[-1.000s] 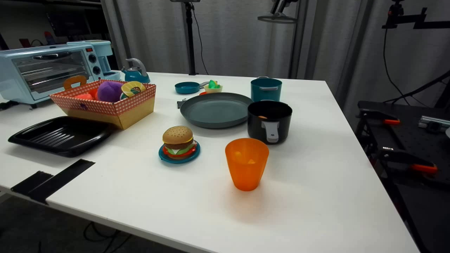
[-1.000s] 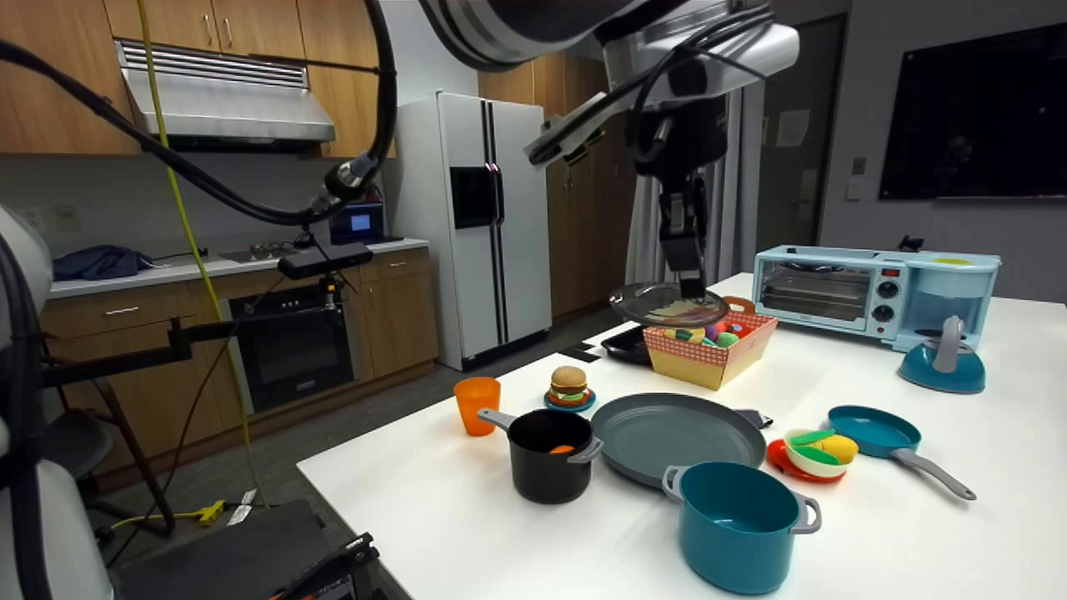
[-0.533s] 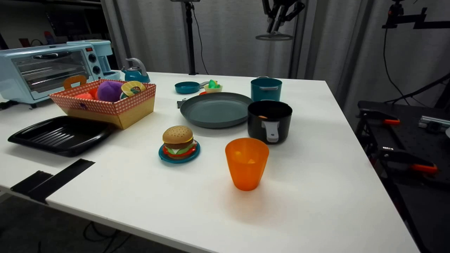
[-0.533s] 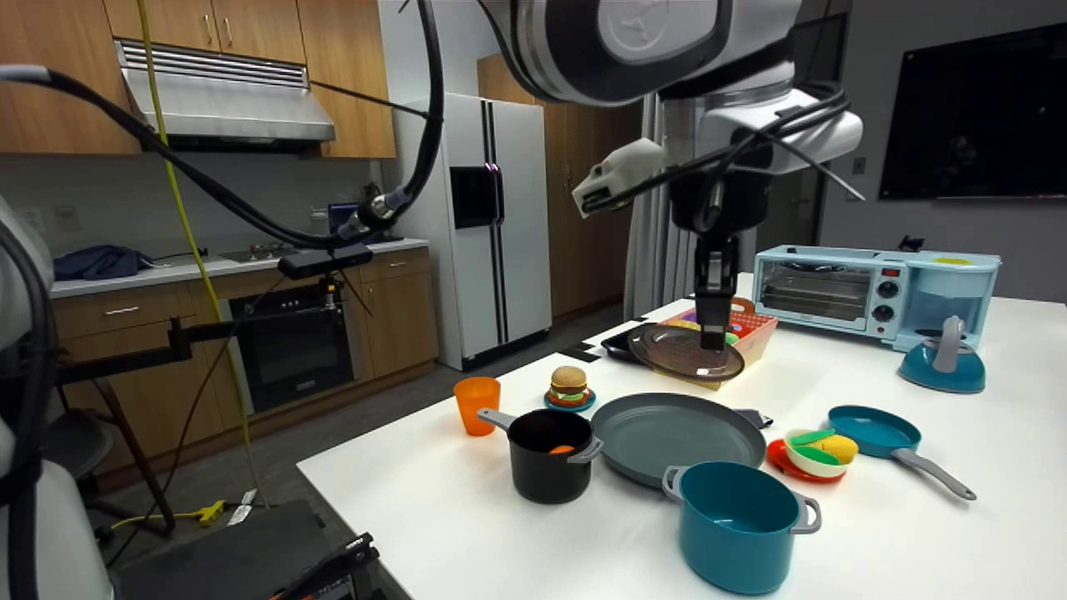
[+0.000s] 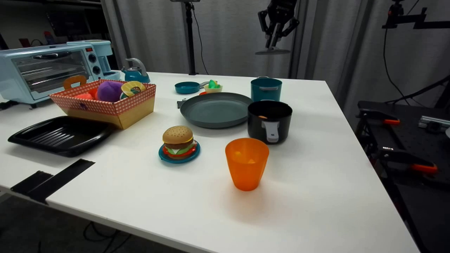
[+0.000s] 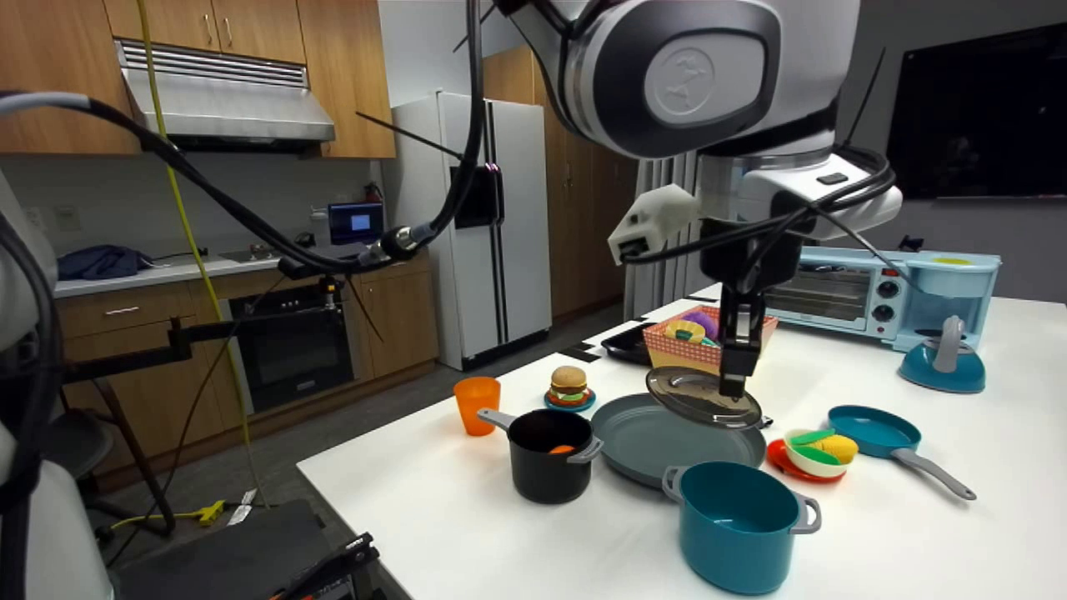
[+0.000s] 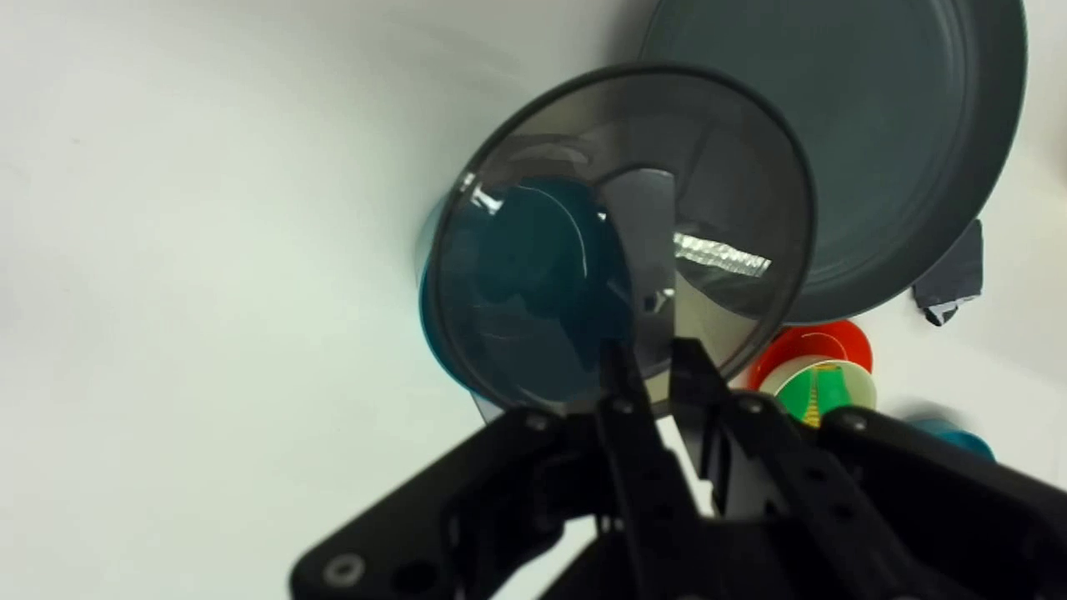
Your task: Pick the lid on the black pot and put it on the blue pot
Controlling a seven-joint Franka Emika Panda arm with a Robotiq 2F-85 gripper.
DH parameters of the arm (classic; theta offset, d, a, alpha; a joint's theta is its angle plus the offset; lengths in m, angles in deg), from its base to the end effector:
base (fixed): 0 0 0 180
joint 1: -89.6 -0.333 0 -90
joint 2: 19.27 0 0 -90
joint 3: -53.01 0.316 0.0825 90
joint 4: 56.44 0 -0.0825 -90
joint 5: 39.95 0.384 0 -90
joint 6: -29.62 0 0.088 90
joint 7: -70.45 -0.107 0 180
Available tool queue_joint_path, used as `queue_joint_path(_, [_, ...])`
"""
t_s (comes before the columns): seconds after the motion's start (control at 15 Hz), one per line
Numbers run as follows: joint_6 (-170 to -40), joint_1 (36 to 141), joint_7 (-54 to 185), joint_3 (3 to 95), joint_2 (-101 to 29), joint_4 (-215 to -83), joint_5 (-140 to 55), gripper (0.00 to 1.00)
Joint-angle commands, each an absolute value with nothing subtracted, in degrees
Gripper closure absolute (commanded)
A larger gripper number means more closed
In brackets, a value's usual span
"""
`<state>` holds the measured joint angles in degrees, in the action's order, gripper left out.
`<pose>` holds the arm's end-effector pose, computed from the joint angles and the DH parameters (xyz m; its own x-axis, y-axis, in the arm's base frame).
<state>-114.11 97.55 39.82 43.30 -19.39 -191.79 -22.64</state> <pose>0.4886 -0.1579 0.3395 0.4769 -0.8789 -0.0045 -0.8539 -0.4621 -0.2395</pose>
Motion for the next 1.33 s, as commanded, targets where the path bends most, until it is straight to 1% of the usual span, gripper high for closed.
queue_joint_path(0.0, [-113.59,98.59,42.36,42.97,-22.46,-189.19,-21.06,0.96])
queue_joint_path(0.8, [-113.15,99.24,43.64,42.52,-33.42,-181.92,-21.69,0.96])
queue_joint_path(1.27, [-112.76,99.52,44.00,42.34,-36.35,-179.23,-21.96,0.96])
